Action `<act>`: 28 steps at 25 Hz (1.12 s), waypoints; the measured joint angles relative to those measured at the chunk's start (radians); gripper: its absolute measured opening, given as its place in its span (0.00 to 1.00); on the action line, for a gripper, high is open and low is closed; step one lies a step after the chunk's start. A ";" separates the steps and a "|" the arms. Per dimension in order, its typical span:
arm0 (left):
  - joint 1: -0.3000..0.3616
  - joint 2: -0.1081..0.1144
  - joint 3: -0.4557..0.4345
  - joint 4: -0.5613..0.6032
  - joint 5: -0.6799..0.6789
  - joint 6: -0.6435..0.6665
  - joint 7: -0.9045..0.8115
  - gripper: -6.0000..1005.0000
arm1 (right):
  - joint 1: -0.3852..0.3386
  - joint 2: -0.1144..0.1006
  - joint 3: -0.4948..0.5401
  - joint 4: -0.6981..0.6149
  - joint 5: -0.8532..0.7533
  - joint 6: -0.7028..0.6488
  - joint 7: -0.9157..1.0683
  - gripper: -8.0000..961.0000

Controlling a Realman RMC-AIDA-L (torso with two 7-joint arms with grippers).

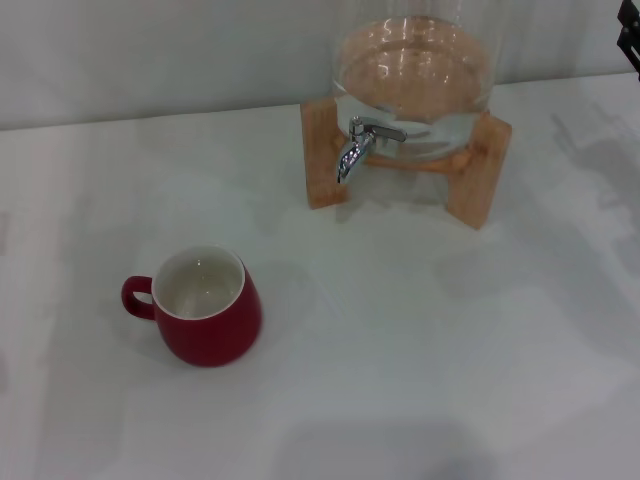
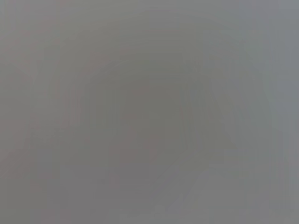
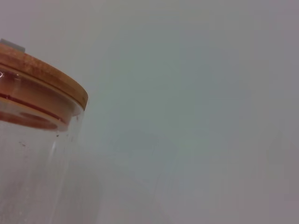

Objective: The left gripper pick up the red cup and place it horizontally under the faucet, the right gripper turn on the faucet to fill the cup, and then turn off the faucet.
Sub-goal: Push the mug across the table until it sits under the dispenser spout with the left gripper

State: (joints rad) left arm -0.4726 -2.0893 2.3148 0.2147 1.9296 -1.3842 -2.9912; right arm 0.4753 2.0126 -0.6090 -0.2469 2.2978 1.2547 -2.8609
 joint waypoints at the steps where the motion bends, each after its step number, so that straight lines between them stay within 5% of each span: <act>1: 0.000 0.000 0.000 0.000 0.000 0.001 0.000 0.83 | 0.000 0.000 0.000 0.000 0.000 0.000 0.000 0.69; 28: 0.002 0.000 0.001 0.000 0.000 0.006 0.000 0.83 | 0.002 -0.001 0.000 -0.001 0.000 0.000 0.000 0.69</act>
State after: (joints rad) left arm -0.4702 -2.0893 2.3160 0.2147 1.9295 -1.3781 -2.9912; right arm 0.4770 2.0112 -0.6090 -0.2484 2.2978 1.2547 -2.8608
